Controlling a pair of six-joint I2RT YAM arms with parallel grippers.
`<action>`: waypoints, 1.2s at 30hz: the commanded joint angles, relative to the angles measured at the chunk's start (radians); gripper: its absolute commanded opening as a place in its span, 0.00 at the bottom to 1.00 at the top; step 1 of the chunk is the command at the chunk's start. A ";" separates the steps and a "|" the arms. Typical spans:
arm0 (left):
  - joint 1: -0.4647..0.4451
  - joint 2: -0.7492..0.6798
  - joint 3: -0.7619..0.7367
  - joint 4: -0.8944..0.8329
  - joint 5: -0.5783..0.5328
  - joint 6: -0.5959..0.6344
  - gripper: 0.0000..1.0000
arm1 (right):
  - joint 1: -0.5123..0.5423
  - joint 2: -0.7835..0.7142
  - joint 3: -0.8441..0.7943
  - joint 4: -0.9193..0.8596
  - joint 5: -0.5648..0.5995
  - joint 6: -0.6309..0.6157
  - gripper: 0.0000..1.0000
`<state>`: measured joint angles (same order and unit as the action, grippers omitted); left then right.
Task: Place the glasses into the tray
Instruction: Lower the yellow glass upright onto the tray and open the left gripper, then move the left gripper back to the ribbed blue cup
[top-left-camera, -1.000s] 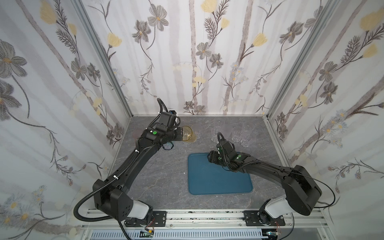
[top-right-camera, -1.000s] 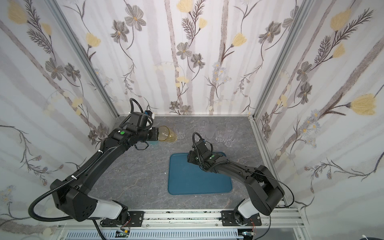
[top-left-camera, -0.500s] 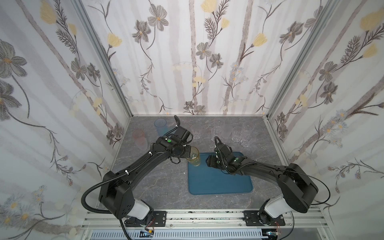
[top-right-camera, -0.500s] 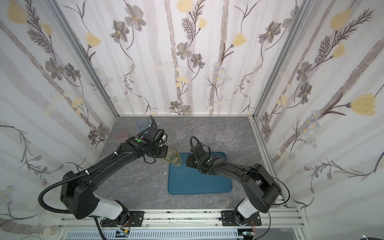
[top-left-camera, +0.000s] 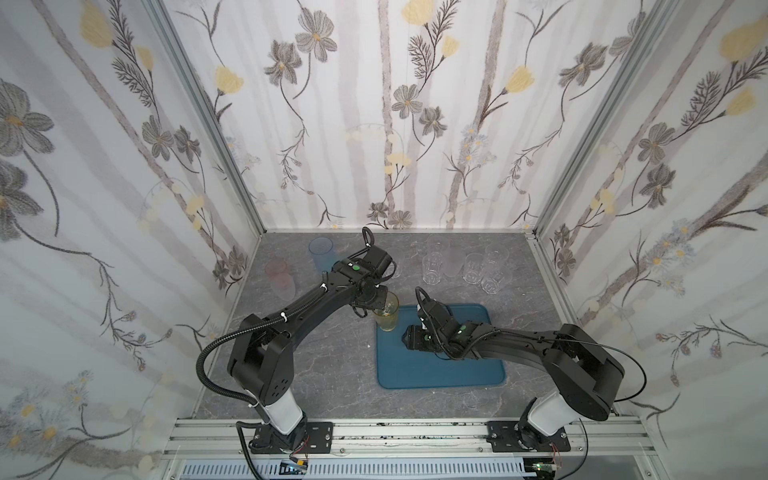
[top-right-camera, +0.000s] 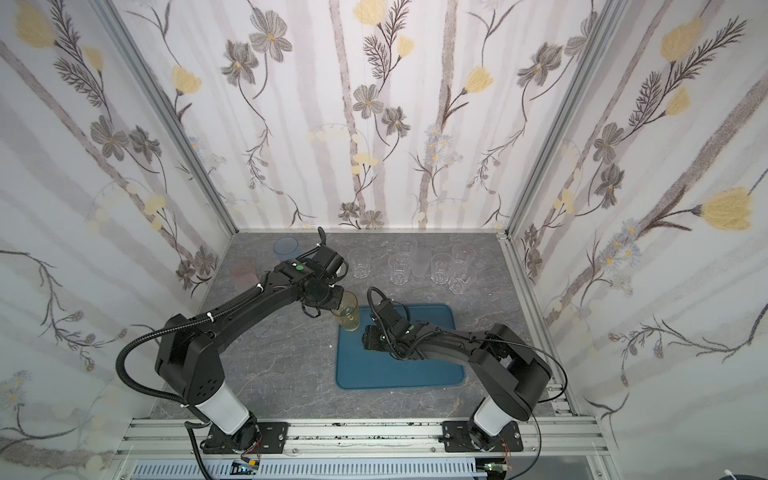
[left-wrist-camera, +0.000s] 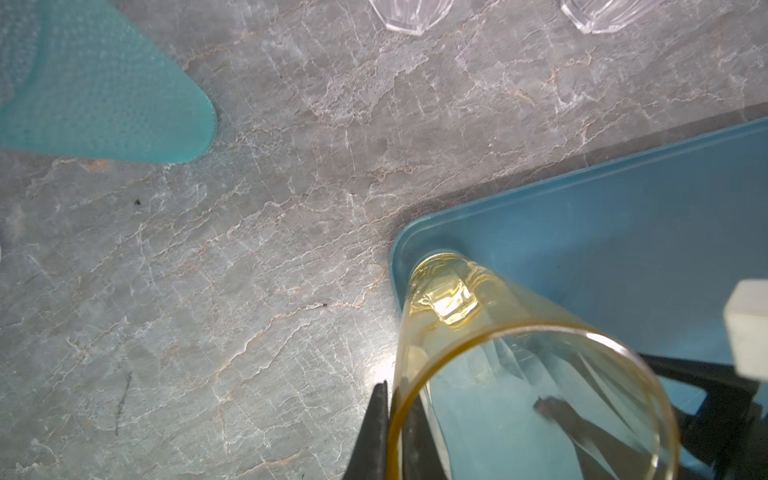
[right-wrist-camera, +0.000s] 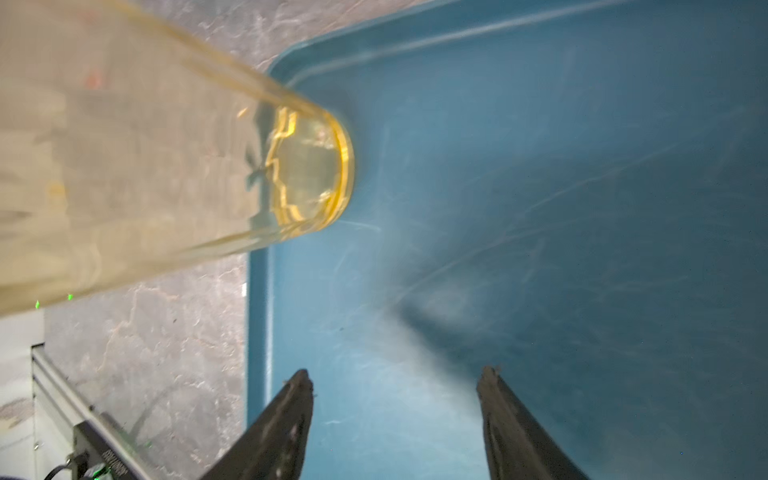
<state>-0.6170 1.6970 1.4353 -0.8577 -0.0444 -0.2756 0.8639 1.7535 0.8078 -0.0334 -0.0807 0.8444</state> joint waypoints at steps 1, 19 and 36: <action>0.000 0.020 0.039 -0.045 -0.041 0.021 0.07 | 0.003 0.012 0.005 0.054 0.006 0.010 0.64; 0.001 -0.033 0.149 -0.077 -0.016 0.029 0.43 | 0.001 0.020 -0.010 0.100 0.008 0.019 0.64; 0.479 -0.045 0.058 0.250 0.078 -0.006 0.41 | 0.001 -0.030 -0.020 0.061 0.031 0.004 0.64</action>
<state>-0.1661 1.6272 1.5116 -0.7212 0.0010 -0.2535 0.8639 1.7374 0.7944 0.0288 -0.0719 0.8543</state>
